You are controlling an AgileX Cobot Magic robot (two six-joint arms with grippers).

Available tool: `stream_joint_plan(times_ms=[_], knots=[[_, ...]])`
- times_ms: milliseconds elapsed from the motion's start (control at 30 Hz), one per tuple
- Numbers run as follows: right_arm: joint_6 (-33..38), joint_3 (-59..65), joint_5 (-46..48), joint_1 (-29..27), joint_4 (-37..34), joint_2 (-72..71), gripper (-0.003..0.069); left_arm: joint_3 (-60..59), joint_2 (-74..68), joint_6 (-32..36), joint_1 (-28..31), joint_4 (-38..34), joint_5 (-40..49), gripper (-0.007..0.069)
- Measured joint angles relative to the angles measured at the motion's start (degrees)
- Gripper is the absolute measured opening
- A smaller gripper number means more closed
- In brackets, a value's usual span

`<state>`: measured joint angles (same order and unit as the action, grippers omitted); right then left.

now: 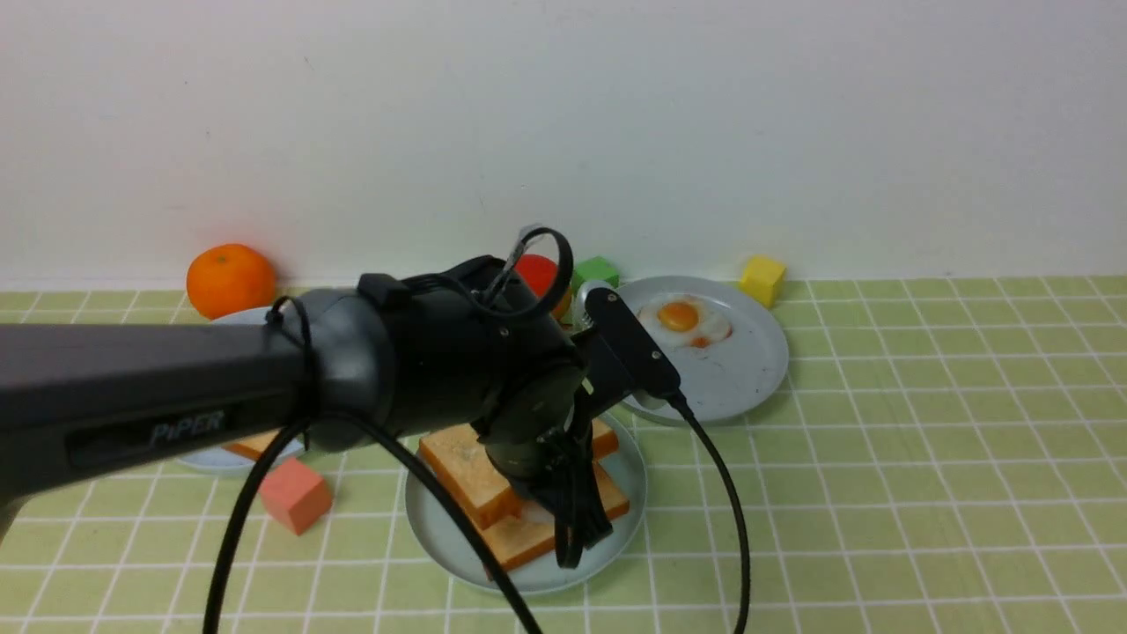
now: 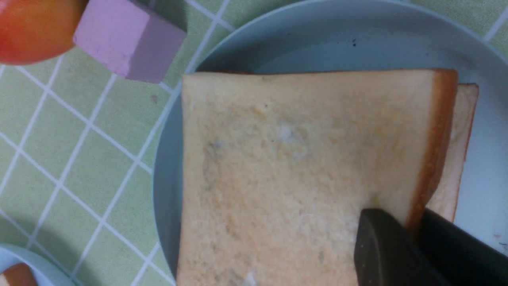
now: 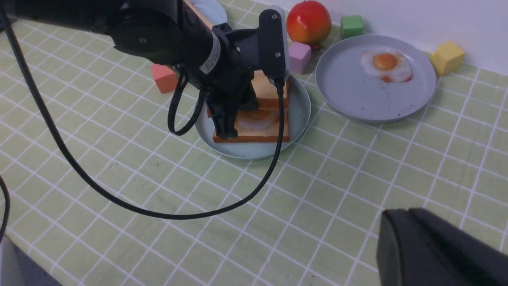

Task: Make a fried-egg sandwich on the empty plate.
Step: Use the left arm to place a slice of bread on the fried egg in the middle

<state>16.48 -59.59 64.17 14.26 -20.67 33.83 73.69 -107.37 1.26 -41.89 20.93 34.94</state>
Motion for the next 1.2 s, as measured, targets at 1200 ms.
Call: stream_joint_plan(times_ms=[1200], knots=[[0.0, 0.0, -0.5, 0.0, 1.8, 0.0, 0.0066, 0.3, 3.0, 2.5, -0.1, -8.0, 4.8, 0.0286]])
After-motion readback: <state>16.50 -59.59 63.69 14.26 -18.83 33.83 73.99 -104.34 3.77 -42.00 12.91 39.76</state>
